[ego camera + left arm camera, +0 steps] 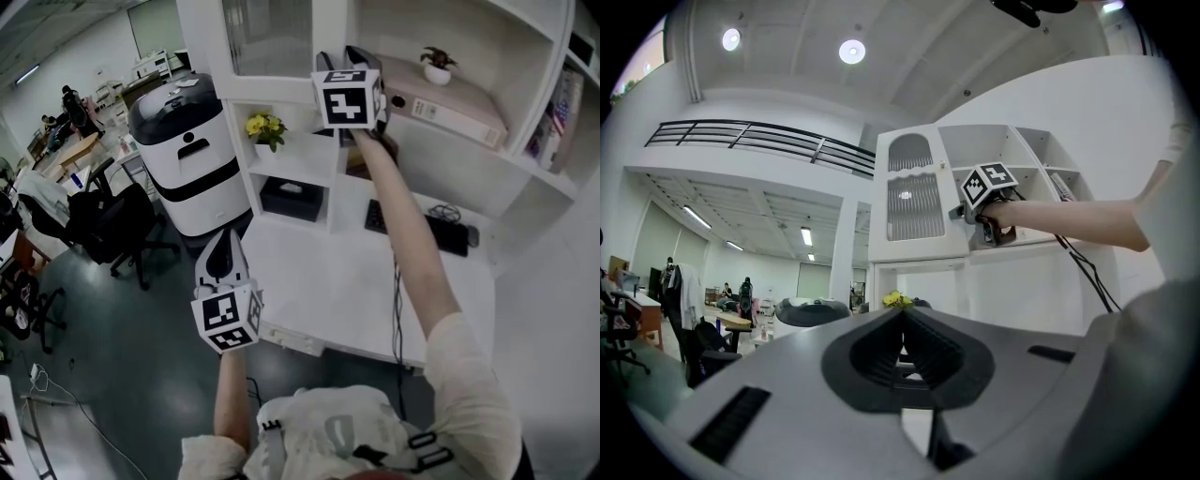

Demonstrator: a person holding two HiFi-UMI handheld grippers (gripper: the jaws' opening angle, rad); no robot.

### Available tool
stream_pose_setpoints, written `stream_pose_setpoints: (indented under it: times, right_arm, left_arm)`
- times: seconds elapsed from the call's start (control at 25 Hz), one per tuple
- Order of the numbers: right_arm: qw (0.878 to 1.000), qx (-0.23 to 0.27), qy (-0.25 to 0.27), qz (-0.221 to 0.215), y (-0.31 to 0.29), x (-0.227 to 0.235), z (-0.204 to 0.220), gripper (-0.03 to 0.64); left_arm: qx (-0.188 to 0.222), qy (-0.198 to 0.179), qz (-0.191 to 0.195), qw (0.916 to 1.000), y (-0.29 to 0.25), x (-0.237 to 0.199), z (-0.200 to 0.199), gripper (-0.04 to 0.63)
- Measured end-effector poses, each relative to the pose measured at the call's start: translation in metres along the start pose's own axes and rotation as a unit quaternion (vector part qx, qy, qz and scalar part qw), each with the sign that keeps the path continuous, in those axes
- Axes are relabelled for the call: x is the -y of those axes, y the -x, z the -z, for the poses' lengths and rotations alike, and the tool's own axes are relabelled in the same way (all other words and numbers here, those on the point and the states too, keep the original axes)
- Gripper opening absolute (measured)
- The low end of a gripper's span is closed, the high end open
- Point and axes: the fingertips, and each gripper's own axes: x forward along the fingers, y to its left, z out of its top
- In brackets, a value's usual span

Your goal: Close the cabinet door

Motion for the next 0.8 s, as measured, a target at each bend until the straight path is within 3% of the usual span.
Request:
stream_pose_setpoints:
  times: [0.8]
  right_arm:
    - [1.0,0.005,-0.004,0.001,0.001,0.001,-0.001,0.17]
  left_arm:
    - [0.001,0.0,0.006,1.0,-0.007,0.004,-0.007,0.005]
